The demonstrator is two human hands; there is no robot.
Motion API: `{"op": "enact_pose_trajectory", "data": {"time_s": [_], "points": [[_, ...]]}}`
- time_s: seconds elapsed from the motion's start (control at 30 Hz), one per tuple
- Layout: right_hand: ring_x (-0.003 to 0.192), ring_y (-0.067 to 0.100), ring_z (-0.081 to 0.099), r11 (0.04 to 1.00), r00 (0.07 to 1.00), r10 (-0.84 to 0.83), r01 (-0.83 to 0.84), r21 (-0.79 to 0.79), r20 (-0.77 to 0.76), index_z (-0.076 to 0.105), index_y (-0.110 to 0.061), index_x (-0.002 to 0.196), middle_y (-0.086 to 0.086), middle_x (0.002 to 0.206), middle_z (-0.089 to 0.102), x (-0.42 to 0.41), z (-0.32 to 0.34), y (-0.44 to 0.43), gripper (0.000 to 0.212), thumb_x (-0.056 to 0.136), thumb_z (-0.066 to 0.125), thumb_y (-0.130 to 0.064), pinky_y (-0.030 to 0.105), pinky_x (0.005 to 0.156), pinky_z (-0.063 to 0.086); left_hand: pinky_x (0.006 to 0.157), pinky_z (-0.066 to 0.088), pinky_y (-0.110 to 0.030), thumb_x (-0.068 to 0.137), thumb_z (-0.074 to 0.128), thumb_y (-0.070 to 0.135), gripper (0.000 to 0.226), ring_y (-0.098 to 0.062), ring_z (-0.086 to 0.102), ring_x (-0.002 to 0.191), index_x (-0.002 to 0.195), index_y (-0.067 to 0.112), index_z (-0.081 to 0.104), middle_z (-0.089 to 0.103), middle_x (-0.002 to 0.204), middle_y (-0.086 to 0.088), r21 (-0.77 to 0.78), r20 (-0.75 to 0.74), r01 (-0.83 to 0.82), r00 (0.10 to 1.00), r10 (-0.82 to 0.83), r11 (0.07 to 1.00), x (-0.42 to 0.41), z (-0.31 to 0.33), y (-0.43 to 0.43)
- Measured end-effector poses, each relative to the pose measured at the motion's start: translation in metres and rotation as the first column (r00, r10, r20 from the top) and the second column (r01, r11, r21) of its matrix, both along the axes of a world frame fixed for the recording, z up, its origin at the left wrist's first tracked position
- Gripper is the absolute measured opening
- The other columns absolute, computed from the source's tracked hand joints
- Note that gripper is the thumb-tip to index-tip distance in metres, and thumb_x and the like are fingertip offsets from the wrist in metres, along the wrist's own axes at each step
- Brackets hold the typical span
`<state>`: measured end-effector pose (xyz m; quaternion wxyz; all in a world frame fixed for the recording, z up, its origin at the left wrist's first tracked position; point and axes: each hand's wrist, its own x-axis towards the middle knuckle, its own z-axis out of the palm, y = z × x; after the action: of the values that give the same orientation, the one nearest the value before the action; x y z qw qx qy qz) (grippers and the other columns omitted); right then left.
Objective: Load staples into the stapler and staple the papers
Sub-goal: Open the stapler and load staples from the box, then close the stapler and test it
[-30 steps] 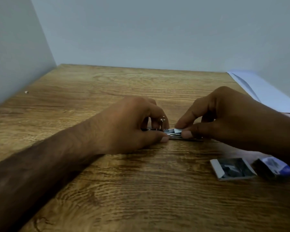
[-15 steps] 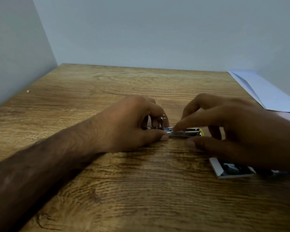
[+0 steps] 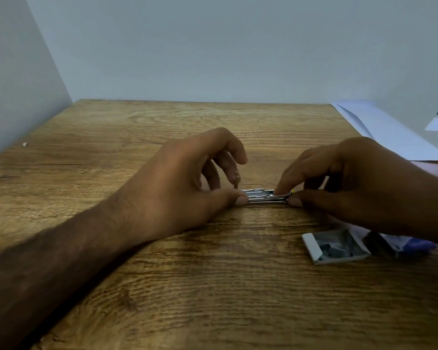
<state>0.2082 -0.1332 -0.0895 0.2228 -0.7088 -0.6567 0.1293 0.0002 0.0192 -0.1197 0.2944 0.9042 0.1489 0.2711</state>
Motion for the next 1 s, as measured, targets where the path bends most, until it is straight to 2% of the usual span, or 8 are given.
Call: {"op": "enact_pose_trajectory", "data": {"time_s": [0.13, 0.33, 0.5, 0.6, 0.67, 0.77, 0.9, 1.0], "points": [[0.079, -0.002, 0.074, 0.998, 0.999, -0.042, 0.043, 0.04, -0.034, 0.079, -0.046, 0.092, -0.022, 0.086, 0.079, 0.001, -0.007, -0.001, 0.024, 0.071, 0.078, -0.037, 0.027, 0.069, 0.059, 0.064, 0.059, -0.029, 0.087, 0.081, 0.025, 0.021, -0.005, 0.072, 0.075, 0.107, 0.027, 0.079, 0.077, 0.092, 0.017, 0.29, -0.003, 0.004, 1.0, -0.003, 0.957, -0.002, 0.003, -0.01], [0.079, -0.001, 0.076, 0.995, 0.991, -0.058, 0.068, 0.073, -0.124, 0.061, -0.047, 0.118, -0.025, 0.085, 0.081, 0.002, -0.009, 0.005, 0.063, 0.061, 0.084, -0.035, 0.022, 0.073, 0.053, 0.088, 0.056, -0.041, 0.099, 0.043, 0.055, 0.053, -0.015, 0.068, 0.117, 0.138, 0.026, 0.063, 0.075, 0.126, 0.008, 0.574, -0.264, 0.171, 0.964, -0.017, 0.801, 0.005, 0.001, -0.021], [0.079, 0.0, 0.076, 0.994, 0.986, -0.081, 0.09, 0.06, -0.144, 0.062, -0.043, 0.121, -0.023, 0.086, 0.081, 0.002, -0.01, 0.005, 0.064, 0.064, 0.086, -0.029, 0.019, 0.07, 0.051, 0.083, 0.058, -0.036, 0.088, 0.054, 0.062, 0.053, -0.005, 0.064, 0.107, 0.134, 0.037, 0.061, 0.067, 0.117, 0.019, 0.42, -0.268, 0.147, 0.963, -0.032, 0.895, -0.004, 0.007, -0.002], [0.08, 0.0, 0.076, 0.991, 0.982, -0.106, 0.117, 0.066, -0.155, 0.063, -0.042, 0.118, -0.023, 0.086, 0.081, 0.005, -0.01, 0.004, 0.06, 0.065, 0.088, -0.026, 0.017, 0.069, 0.05, 0.07, 0.054, -0.013, 0.078, 0.064, 0.062, 0.035, -0.001, 0.065, 0.094, 0.107, 0.043, 0.071, 0.063, 0.102, 0.021, 0.302, -0.41, 0.184, 0.911, -0.047, 0.936, -0.019, 0.018, 0.03], [0.081, -0.001, 0.076, 0.987, 0.977, -0.122, 0.139, 0.083, -0.177, 0.063, -0.042, 0.116, -0.021, 0.085, 0.082, 0.007, -0.008, 0.003, 0.06, 0.062, 0.086, -0.031, 0.02, 0.07, 0.051, 0.063, 0.058, -0.017, 0.073, 0.07, 0.057, 0.025, -0.007, 0.069, 0.092, 0.094, 0.045, 0.074, 0.068, 0.099, 0.019, 0.206, -0.417, 0.181, 0.905, -0.081, 0.962, -0.029, 0.024, 0.044], [0.084, -0.002, 0.077, 0.982, 0.977, -0.135, 0.155, 0.112, -0.165, 0.063, -0.041, 0.116, -0.021, 0.084, 0.082, 0.005, -0.004, 0.002, 0.06, 0.059, 0.083, -0.034, 0.03, 0.077, 0.056, 0.062, 0.063, -0.043, 0.077, 0.074, 0.05, 0.02, -0.019, 0.074, 0.076, 0.091, 0.037, 0.079, 0.077, 0.088, 0.005, 0.002, -0.215, 0.163, 0.964, -0.159, 0.987, -0.032, 0.023, 0.046], [0.079, 0.011, 0.082, 0.958, 0.927, -0.016, 0.122, 0.261, -0.374, 0.069, -0.031, 0.114, -0.007, 0.086, 0.084, -0.006, 0.002, 0.002, 0.06, 0.057, 0.089, -0.032, 0.026, 0.075, 0.066, 0.061, 0.065, -0.036, 0.081, 0.081, 0.035, 0.02, -0.014, 0.075, 0.068, 0.087, 0.016, 0.081, 0.078, 0.077, -0.01, -0.213, 0.147, 0.163, 0.98, -0.133, 0.963, -0.013, 0.018, 0.024], [0.08, 0.016, 0.083, 0.934, 0.842, 0.085, 0.12, 0.338, -0.533, 0.072, -0.021, 0.11, 0.002, 0.084, 0.085, -0.021, 0.002, 0.013, 0.053, 0.06, 0.087, -0.027, 0.025, 0.075, 0.065, 0.064, 0.067, -0.041, 0.081, 0.082, 0.034, 0.017, -0.012, 0.077, 0.07, 0.088, 0.018, 0.083, 0.081, 0.079, -0.005, -0.302, 0.197, 0.139, 0.977, -0.081, 0.943, 0.003, 0.006, 0.005]]}}
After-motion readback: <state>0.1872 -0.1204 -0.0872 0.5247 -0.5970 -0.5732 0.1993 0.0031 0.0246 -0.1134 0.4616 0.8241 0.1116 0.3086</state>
